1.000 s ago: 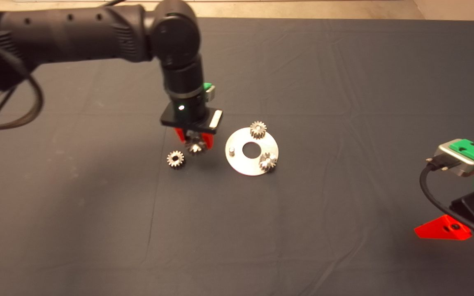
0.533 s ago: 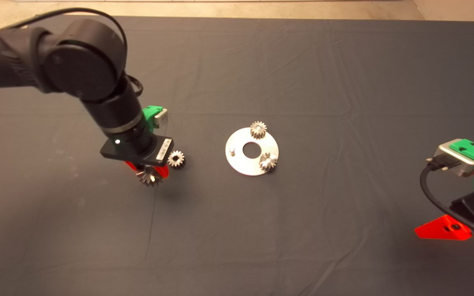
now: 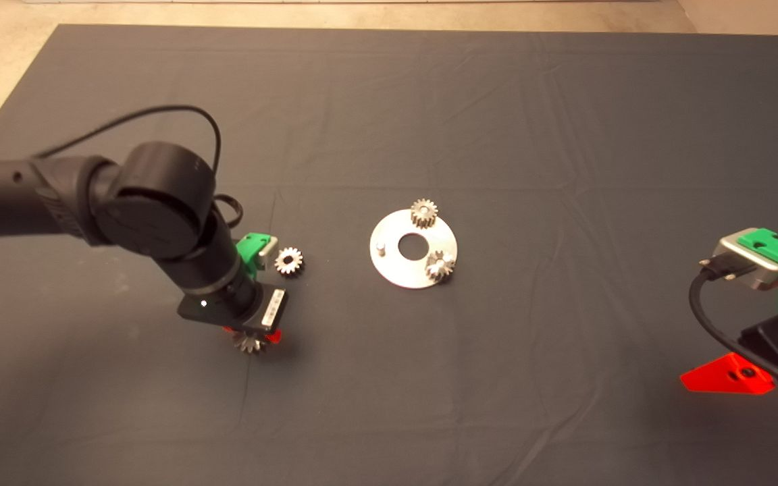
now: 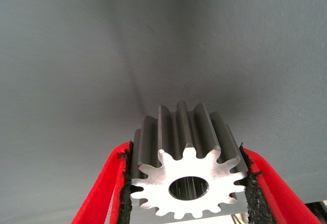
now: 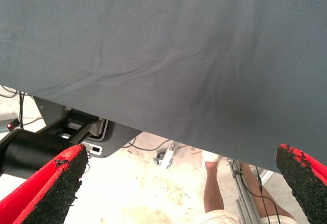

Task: Remove an incorrectly installed larger gear and replace it with the correct smaller gear

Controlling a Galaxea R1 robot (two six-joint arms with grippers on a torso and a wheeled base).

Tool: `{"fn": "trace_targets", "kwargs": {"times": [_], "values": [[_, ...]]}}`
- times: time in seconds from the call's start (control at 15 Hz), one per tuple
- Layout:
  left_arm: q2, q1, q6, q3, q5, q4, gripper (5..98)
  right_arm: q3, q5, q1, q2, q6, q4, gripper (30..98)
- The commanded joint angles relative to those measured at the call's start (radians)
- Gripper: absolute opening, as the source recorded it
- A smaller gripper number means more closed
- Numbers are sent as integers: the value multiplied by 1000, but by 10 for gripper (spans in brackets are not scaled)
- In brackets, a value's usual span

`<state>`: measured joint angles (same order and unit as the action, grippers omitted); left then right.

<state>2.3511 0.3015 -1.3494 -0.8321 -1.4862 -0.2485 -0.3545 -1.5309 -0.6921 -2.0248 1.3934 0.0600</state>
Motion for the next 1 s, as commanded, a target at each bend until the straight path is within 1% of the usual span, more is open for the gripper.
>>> {"fn": "trace_targets", "kwargs": {"times": [0.0, 0.07, 0.27, 0.33, 0.4, 0.47, 0.67, 0.87, 0.93], "values": [[-5, 21, -4, 12, 20, -26, 436, 3, -86, -12, 2, 2, 34, 977], [-5, 21, -4, 12, 26, -35, 436, 3, -86, -12, 2, 2, 34, 977], [-5, 19, -4, 4, 43, -38, 436, 2, -86, -12, 2, 2, 34, 977], [-5, 13, -4, 3, 47, -46, 436, 2, -86, -13, 2, 2, 34, 977], [-5, -5, -4, 1, 47, -63, 436, 3, -86, -12, 2, 2, 34, 977], [-3, -15, -2, -2, 47, -67, 436, 2, -86, -12, 2, 2, 34, 977], [-3, -16, -2, -5, 47, -71, 438, 3, -86, -12, 2, 2, 34, 977], [-2, -42, 1, -24, 46, -72, 438, 2, -86, -12, 2, 2, 34, 977], [0, -42, 4, -16, 46, -74, 438, 2, -86, -12, 2, 2, 34, 977]]}}
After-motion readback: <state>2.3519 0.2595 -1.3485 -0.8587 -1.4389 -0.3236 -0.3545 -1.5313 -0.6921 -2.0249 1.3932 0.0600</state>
